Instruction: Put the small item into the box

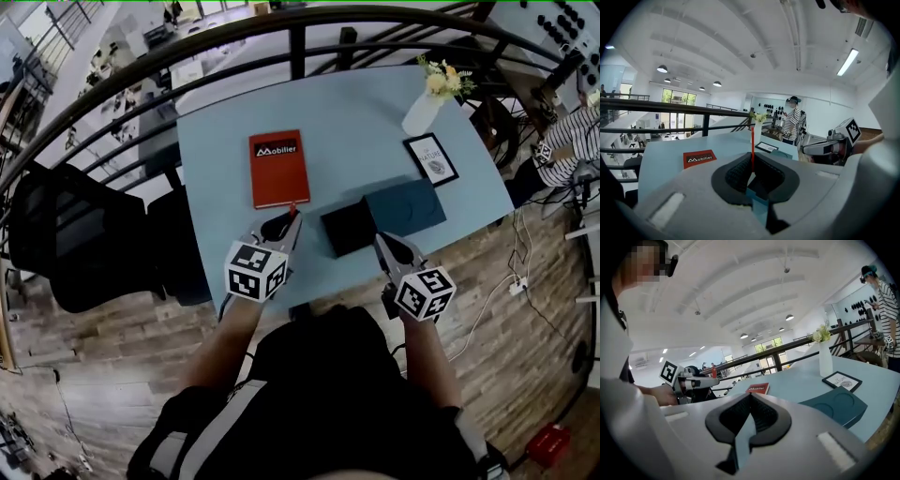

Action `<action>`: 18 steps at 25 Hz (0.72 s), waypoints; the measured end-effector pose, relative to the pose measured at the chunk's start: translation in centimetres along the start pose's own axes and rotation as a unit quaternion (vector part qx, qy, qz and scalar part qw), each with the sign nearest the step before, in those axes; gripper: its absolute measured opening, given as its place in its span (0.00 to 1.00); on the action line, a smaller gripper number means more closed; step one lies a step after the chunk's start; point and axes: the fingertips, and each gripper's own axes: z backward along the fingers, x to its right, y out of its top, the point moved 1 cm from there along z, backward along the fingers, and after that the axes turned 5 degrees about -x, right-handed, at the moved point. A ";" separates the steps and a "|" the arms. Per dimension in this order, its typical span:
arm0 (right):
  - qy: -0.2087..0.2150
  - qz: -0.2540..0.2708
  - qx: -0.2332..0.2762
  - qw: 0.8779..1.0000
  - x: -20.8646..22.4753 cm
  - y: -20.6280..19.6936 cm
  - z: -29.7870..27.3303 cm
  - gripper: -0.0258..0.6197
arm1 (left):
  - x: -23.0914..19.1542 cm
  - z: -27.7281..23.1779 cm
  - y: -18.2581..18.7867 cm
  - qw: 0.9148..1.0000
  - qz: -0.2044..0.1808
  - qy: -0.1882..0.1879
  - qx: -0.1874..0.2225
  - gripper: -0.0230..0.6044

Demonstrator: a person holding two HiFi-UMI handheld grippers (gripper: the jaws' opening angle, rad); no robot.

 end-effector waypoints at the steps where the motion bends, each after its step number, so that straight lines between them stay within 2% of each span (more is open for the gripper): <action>1: -0.003 -0.001 -0.001 1.000 -0.2 -0.1 -0.4 0.04 | -0.3 -0.2 -0.2 1.000 0.001 -0.005 -0.004 0.07; 6: -0.014 -0.014 -0.004 1.000 1.3 -0.2 -1.4 0.04 | -0.5 -2.6 -0.4 1.000 -0.001 -0.023 -0.018 0.07; 11: -0.019 -0.026 0.004 0.999 4.2 0.5 -1.3 0.04 | 0.1 -5.7 0.9 0.999 -0.006 -0.030 -0.025 0.07; 18: -0.020 -0.046 0.009 0.999 8.9 1.3 -1.4 0.04 | 2.4 -11.2 0.2 0.997 0.027 -0.052 -0.060 0.07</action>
